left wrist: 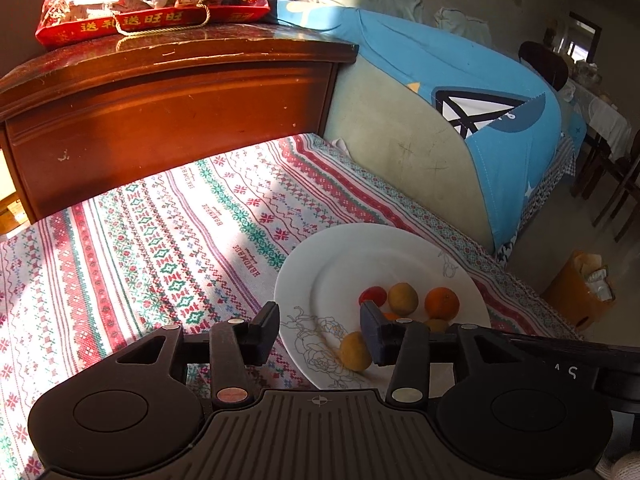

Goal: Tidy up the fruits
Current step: 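Carry both brownish limes onto the white plate and open both tools, then pull both open tools back from the plate to the fruit pile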

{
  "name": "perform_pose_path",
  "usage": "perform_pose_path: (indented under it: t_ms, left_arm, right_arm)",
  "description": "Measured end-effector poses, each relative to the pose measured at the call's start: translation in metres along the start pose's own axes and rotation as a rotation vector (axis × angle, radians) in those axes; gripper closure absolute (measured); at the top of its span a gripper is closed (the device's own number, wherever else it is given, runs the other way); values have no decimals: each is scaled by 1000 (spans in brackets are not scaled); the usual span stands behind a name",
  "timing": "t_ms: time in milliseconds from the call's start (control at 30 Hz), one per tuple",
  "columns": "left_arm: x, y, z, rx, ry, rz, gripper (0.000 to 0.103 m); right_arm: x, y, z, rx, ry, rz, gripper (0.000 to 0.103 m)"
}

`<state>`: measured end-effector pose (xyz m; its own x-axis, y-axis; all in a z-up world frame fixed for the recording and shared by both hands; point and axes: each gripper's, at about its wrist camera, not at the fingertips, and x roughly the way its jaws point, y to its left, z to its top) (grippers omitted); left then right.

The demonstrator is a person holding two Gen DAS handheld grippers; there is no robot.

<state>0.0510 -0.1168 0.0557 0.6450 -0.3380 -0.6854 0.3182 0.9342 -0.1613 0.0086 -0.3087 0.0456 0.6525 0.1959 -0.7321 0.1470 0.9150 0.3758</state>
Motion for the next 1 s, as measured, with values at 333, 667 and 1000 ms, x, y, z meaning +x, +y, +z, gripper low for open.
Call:
perform_pose_path:
  t_ms: [333, 667, 1000]
  left_arm:
    - [-21, 23, -7, -38, -19, 30, 58]
    - [-41, 38, -21, -28, -22, 56, 58]
    - [-55, 49, -47, -32, 1, 69, 52]
  right_arm:
    - [-8, 9, -11, -9, 4, 46, 74]
    - [-13, 25, -32, -39, 20, 100, 74]
    - [-6, 37, -54, -29, 59, 143, 74]
